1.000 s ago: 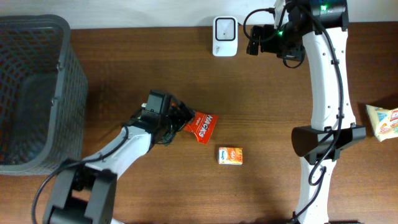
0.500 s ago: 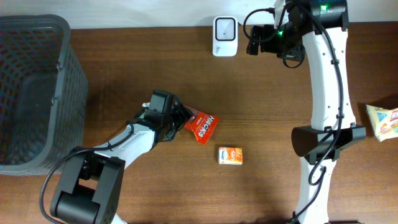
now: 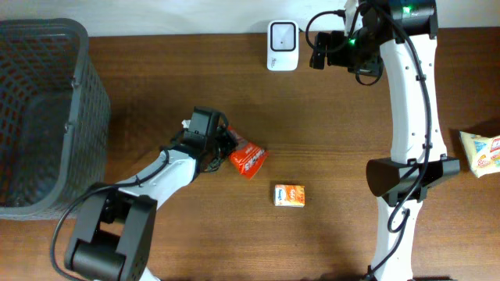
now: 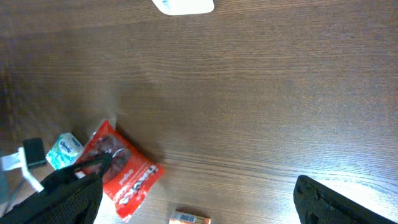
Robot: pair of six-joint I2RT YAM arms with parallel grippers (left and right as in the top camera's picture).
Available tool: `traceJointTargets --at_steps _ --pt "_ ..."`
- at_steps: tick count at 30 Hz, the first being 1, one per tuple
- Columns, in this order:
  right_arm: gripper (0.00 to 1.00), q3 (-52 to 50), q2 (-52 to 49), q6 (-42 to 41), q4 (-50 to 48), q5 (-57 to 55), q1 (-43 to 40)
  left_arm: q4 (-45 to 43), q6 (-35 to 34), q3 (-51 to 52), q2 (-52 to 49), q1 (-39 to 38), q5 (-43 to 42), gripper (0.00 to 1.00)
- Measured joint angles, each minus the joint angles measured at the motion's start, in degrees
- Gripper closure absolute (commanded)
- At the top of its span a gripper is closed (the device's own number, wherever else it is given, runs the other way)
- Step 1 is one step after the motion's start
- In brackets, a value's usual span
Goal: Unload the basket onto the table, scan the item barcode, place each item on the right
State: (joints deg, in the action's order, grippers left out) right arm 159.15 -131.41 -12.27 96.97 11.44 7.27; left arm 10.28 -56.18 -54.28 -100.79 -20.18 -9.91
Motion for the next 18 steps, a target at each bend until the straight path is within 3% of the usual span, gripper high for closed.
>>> traceJointTargets --at_steps 4,7,10,13,18 --pt "0.02 0.00 0.00 0.02 0.00 0.00 0.00 14.23 10.23 -6.10 3.82 0.00 11.47 1.00" --pt "0.02 0.00 0.00 0.04 0.00 0.00 0.00 19.12 19.87 -12.11 5.01 0.00 23.17 1.00" --pt "0.02 0.00 0.00 0.04 0.02 0.00 0.00 16.35 31.93 -16.02 5.73 0.00 33.57 0.98" --pt "0.02 0.00 0.00 0.04 0.00 0.00 0.00 14.97 39.54 -16.76 5.86 -0.04 37.83 0.95" --pt "0.02 0.00 0.00 0.04 0.02 0.00 0.00 15.04 46.14 -16.76 2.54 -2.58 41.24 0.91"
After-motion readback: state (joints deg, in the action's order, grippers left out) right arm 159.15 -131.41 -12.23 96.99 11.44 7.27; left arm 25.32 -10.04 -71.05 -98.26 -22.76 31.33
